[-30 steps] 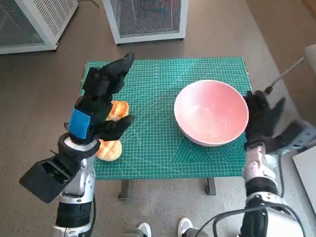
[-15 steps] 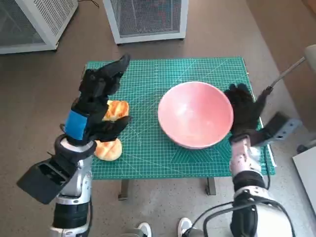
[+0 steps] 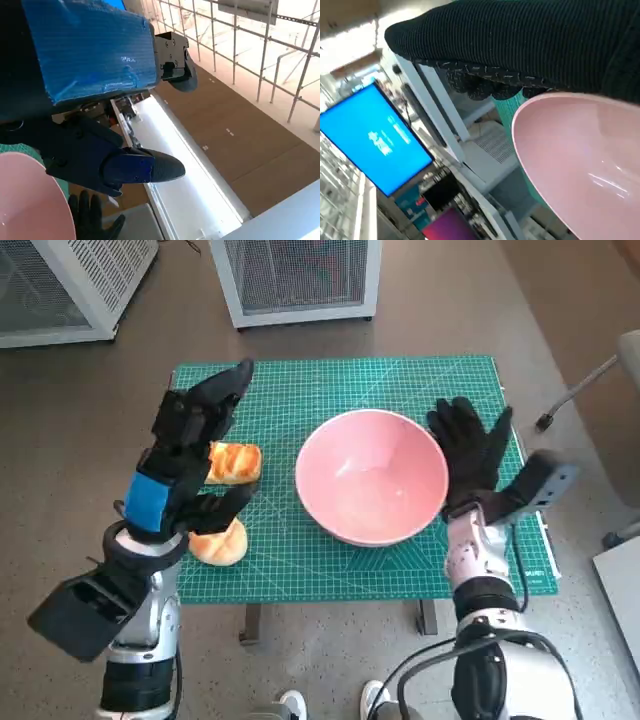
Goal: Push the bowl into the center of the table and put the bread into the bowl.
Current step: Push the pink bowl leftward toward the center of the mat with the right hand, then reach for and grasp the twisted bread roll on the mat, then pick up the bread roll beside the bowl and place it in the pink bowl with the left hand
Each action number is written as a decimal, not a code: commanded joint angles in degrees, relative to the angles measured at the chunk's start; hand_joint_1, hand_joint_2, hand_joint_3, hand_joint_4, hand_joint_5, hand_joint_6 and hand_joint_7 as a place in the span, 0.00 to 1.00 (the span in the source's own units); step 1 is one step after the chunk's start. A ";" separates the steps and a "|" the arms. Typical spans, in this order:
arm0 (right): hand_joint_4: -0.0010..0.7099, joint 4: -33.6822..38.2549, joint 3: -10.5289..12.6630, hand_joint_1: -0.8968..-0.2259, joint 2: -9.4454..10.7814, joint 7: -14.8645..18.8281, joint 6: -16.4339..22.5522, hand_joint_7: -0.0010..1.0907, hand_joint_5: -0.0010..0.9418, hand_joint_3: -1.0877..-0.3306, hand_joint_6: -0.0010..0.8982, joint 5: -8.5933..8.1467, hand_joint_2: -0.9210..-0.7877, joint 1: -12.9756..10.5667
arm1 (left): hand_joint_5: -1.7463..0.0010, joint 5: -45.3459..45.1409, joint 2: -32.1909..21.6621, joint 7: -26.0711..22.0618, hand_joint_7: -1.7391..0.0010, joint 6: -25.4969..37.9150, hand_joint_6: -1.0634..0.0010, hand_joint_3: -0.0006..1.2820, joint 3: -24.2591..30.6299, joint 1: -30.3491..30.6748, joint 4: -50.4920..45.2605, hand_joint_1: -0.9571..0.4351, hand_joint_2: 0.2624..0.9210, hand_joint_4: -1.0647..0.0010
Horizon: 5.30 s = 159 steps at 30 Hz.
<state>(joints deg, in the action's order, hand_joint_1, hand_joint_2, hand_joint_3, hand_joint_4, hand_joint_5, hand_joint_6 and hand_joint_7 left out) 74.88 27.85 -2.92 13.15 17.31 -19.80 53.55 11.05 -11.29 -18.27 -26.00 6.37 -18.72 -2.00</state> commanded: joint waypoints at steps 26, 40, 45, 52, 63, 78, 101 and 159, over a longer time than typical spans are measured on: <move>0.69 0.13 -1.19 0.92 0.00 -0.37 -0.31 0.48 0.02 0.67 0.35 2.58 0.00 3.36 | 1.00 -1.13 -0.61 2.08 0.69 0.65 0.89 0.24 1.18 2.56 -2.36 0.33 1.00 0.75; 0.71 -7.98 -2.20 0.85 -2.38 12.61 14.49 0.60 0.01 0.70 0.27 0.93 0.06 2.92 | 1.00 -1.62 -2.43 1.55 0.71 -0.29 0.88 0.24 2.45 0.67 0.64 0.31 1.00 0.75; 0.72 -18.09 -4.48 0.82 -1.16 18.64 19.95 0.59 0.01 0.76 0.28 -0.02 0.01 -0.84 | 1.00 -3.73 -5.72 1.32 0.72 -0.92 0.89 0.24 3.46 -0.82 2.46 0.29 1.00 0.76; 0.73 -34.10 -9.11 0.79 -0.52 23.92 21.22 0.58 0.01 0.77 0.28 -2.21 0.00 -7.63 | 1.00 -11.82 -13.78 1.40 0.74 1.59 0.93 0.23 4.09 -2.89 2.64 0.28 1.00 0.79; 0.74 -48.86 -15.24 0.76 -0.81 22.35 19.47 0.63 0.01 0.80 0.27 -0.89 0.00 -15.58 | 1.00 -19.48 -22.91 -2.67 0.78 16.65 0.92 0.03 1.09 -6.77 -0.50 0.34 0.94 0.87; 0.71 -52.85 -18.59 0.79 -1.29 19.41 18.45 0.78 0.00 0.71 0.16 0.50 0.03 -17.98 | 1.00 -31.40 -28.50 -12.05 0.94 38.28 0.82 0.01 -10.20 -13.95 -0.74 0.73 0.74 0.96; 0.71 -54.64 -19.37 0.77 -0.79 20.55 15.27 0.77 0.00 0.73 0.18 -4.36 0.00 -19.14 | 1.00 -41.41 -25.16 -14.52 0.98 46.10 0.83 0.01 -22.35 -24.40 14.82 0.73 0.75 0.98; 0.73 -55.75 -19.80 0.75 -0.68 19.92 15.33 0.76 0.01 0.74 0.18 -4.69 0.00 -21.08 | 0.32 -50.34 -13.03 10.49 0.32 23.49 0.43 0.07 -37.01 -41.92 73.31 0.69 1.00 0.37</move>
<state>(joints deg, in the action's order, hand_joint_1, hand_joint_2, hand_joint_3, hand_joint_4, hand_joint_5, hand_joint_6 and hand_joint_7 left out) 18.77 8.14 -3.94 33.11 33.32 -24.49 33.68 -38.76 -23.24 -8.47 -1.54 -30.49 -60.22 70.82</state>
